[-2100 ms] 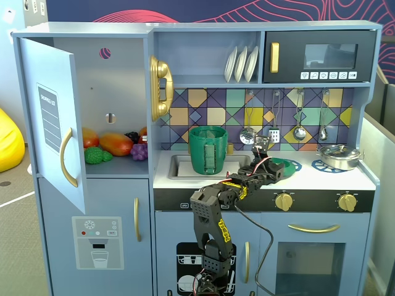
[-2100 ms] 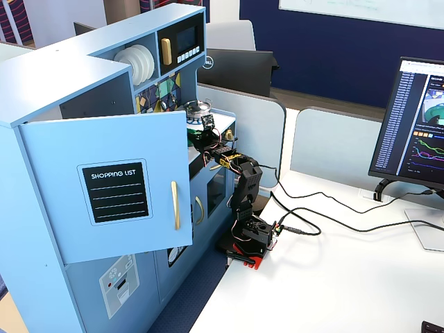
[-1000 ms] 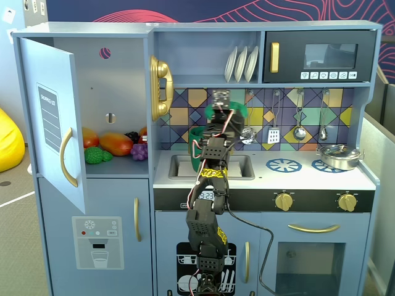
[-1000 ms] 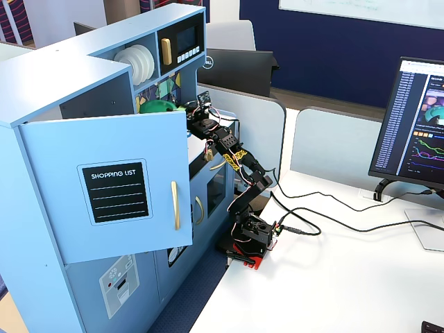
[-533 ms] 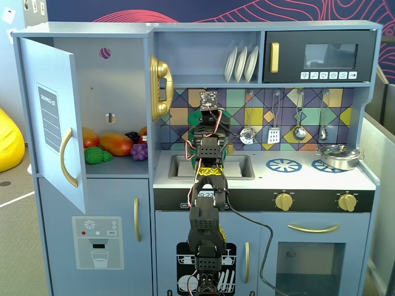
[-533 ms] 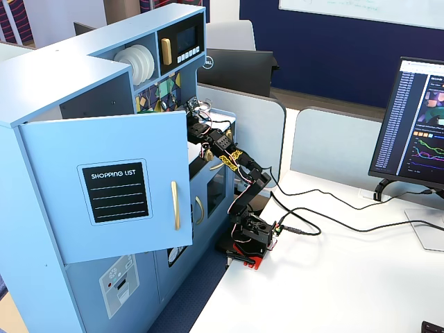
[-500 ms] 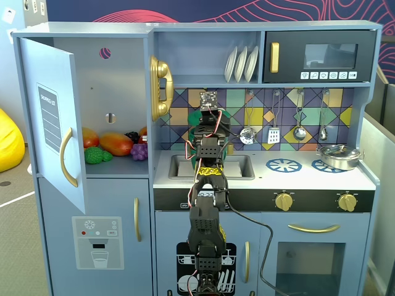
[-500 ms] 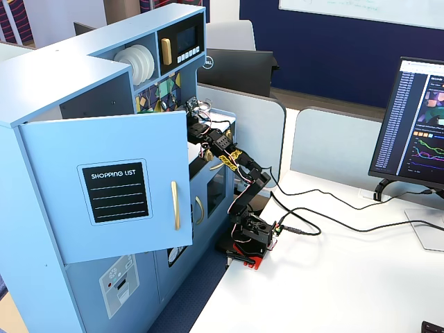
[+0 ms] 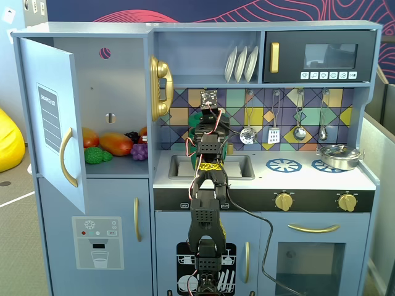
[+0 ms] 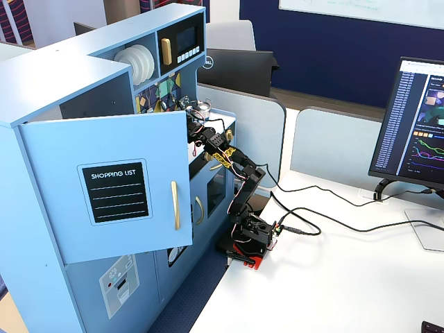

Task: Pick up the lid from the counter and put it on the green recipient

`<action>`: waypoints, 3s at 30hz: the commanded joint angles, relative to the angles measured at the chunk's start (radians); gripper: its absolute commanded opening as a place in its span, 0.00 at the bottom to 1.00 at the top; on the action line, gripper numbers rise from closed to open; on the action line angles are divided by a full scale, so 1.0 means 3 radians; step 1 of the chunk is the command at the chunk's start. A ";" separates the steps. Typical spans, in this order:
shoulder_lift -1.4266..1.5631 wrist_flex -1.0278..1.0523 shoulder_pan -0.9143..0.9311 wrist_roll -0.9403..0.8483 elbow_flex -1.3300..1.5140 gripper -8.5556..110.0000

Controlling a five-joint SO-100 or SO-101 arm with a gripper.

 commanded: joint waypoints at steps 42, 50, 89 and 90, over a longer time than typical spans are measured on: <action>0.0235 -0.0491 -0.0031 0.0148 0.0419 0.38; 0.0455 -0.0486 -0.0026 -0.0097 0.0220 0.41; 0.3707 0.2265 0.0031 0.0414 0.4561 0.07; 0.3712 0.2240 0.0031 0.0389 0.4679 0.07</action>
